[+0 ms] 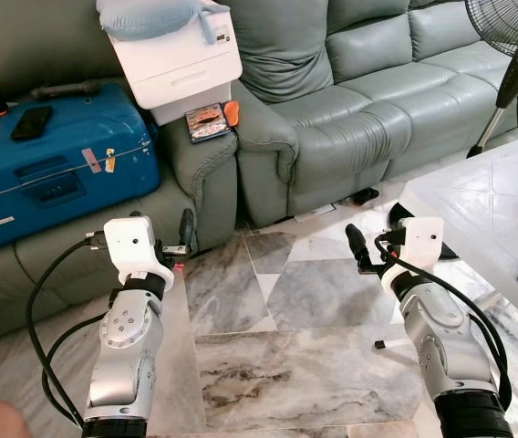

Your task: Picking trash to rubbish bin

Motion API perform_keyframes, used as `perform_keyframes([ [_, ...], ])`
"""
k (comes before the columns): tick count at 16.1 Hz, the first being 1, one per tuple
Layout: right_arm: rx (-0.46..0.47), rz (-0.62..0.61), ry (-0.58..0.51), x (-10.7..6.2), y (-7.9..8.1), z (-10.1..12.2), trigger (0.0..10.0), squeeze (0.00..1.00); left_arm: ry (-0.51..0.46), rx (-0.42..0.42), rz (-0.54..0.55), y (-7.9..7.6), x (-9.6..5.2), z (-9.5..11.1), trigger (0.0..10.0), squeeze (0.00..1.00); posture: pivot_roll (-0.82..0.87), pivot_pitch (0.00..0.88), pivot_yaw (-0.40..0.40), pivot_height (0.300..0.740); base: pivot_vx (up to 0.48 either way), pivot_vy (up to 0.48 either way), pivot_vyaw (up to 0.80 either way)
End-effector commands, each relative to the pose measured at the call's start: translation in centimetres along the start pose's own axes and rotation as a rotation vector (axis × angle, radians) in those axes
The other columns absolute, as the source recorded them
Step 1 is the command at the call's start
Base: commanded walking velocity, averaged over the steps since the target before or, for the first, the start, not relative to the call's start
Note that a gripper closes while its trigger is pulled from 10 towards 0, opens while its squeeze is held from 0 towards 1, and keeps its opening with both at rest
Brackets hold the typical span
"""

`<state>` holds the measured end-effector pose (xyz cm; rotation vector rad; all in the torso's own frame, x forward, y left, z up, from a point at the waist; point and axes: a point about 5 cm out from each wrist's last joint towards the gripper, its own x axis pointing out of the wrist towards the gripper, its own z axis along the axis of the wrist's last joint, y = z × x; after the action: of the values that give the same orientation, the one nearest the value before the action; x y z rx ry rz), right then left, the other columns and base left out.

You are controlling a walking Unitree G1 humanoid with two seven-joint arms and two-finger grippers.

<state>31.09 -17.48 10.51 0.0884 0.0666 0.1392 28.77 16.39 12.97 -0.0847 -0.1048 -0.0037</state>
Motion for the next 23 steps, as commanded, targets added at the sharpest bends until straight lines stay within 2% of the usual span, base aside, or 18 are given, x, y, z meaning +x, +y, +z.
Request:
perform_keyframes([
  [1,0.004,0.000,-0.021,0.34,0.22,0.59,10.0,0.00,-0.004,0.011,-0.007,-0.03,0.23,0.10,10.0,0.00,0.00,0.001,0.054,0.740,0.000,0.000,-0.79],
  [4,0.010,-0.002,-0.028,0.43,0.43,0.60,10.0,0.00,-0.002,0.038,-0.040,-0.19,0.27,0.20,10.0,0.00,0.01,0.000,0.058,0.740,0.000,0.000,-0.79],
  [6,0.013,-0.002,-0.028,0.43,0.48,0.54,10.0,0.00,-0.002,0.017,-0.042,-0.16,0.26,0.19,10.0,0.00,0.01,0.001,0.058,0.740,0.000,0.000,-0.78],
  [10,0.010,-0.008,-0.031,0.57,0.30,0.67,10.0,0.00,0.000,0.030,-0.027,0.21,0.26,0.19,10.0,0.00,0.01,0.002,0.060,0.740,0.000,0.000,-0.78],
  [16,0.003,-0.013,-0.028,0.27,0.28,0.45,10.0,0.00,0.008,0.024,-0.043,-0.14,0.11,-0.09,10.0,0.00,0.00,0.006,0.062,0.740,0.000,-0.139,-0.78],
  [23,-0.004,-0.019,-0.030,0.27,-0.04,0.67,10.0,0.00,0.009,0.007,-0.033,-0.19,0.14,-0.19,10.0,0.00,0.00,0.009,0.057,0.740,0.000,0.000,-0.78],
])
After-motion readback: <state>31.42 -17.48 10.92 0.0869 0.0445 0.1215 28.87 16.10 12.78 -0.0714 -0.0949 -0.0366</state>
